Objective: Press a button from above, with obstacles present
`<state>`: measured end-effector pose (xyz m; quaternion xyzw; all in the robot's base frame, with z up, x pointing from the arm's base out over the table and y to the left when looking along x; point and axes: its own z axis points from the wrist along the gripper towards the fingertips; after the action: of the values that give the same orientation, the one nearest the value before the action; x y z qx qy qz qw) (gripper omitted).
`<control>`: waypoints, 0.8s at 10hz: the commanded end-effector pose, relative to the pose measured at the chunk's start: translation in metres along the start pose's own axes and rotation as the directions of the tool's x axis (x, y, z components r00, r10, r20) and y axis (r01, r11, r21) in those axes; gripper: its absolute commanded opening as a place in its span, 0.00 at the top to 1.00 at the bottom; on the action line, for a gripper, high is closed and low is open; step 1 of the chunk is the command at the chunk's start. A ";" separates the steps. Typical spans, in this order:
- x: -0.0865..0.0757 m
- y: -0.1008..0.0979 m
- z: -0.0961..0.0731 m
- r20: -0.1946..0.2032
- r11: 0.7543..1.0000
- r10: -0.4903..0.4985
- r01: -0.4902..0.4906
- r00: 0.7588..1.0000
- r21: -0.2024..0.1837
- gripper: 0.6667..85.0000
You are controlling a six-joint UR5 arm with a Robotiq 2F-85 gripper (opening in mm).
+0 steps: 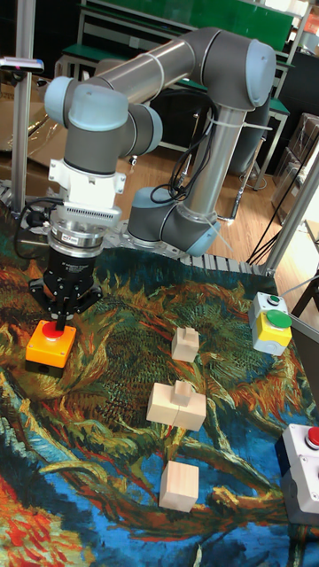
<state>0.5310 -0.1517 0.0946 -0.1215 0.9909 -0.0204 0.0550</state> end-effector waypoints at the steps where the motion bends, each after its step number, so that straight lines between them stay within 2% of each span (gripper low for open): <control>1: 0.001 -0.004 0.002 0.009 1.000 -0.002 0.002 1.000 -0.004 0.99; 5: 0.008 -0.009 0.009 0.003 1.000 -0.010 0.010 1.000 -0.011 0.99; 8: 0.011 -0.005 0.014 -0.003 1.000 0.003 -0.003 1.000 -0.031 0.99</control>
<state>0.5254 -0.1608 0.0833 -0.1261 0.9906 -0.0166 0.0511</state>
